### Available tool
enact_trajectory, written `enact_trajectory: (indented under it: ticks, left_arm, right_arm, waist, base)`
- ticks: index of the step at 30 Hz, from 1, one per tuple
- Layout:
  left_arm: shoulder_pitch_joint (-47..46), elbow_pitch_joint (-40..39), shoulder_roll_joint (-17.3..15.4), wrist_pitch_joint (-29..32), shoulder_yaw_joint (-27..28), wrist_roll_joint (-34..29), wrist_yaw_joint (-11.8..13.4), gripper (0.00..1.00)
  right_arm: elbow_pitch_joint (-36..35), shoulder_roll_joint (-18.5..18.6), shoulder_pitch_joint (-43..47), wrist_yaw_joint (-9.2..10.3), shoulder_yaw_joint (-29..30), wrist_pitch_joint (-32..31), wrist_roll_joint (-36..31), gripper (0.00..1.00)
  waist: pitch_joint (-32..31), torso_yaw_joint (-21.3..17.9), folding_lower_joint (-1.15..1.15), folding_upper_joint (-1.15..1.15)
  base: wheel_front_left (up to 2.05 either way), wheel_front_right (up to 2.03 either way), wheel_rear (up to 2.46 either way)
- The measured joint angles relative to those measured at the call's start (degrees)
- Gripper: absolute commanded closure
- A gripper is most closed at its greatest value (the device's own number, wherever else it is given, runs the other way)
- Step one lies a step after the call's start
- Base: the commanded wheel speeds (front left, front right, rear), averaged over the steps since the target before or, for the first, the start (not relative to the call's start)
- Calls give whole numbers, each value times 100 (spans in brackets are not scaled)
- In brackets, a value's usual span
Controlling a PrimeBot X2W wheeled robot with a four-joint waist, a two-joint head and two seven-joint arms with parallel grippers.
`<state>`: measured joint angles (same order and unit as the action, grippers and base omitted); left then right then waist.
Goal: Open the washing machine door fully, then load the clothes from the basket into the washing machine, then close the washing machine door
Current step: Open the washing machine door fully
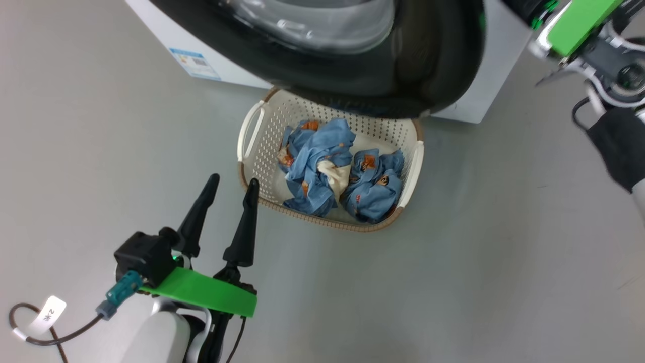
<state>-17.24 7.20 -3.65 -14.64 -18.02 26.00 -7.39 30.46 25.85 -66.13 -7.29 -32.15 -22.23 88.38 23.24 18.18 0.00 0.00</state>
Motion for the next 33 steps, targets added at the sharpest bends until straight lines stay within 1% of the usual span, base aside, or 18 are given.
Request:
enact_trajectory:
  ticks: [13, 18, 23, 33]
  left_arm:
    - [370, 27, -119, 0, 75, -59, 0, 0]
    - [552, 26, -137, 0, 114, -97, 0, 0]
    - [587, 21, -200, 0, 154, -118, 0, 0]
    - [706, 19, -221, 0, 212, -158, 0, 0]
  right_arm:
    - [-651, -229, 776, 0, -483, -316, 105, 100]
    - [-965, -249, 1105, 0, -647, -386, 105, 100]
    - [-1272, -260, 1338, 0, -793, -441, 105, 100]
    - [-1715, -478, 1734, 0, -1132, -499, 115, 100]
  waist:
    - [-515, -213, 0, 0]
    - [-753, -263, 0, 0]
    - [-920, -286, 0, 0]
    - [-1122, -265, 0, 0]
  base:
    - [0, 0, 0]
    - [0, 0, 0]
    - [0, 0, 0]
    - [0, 0, 0]
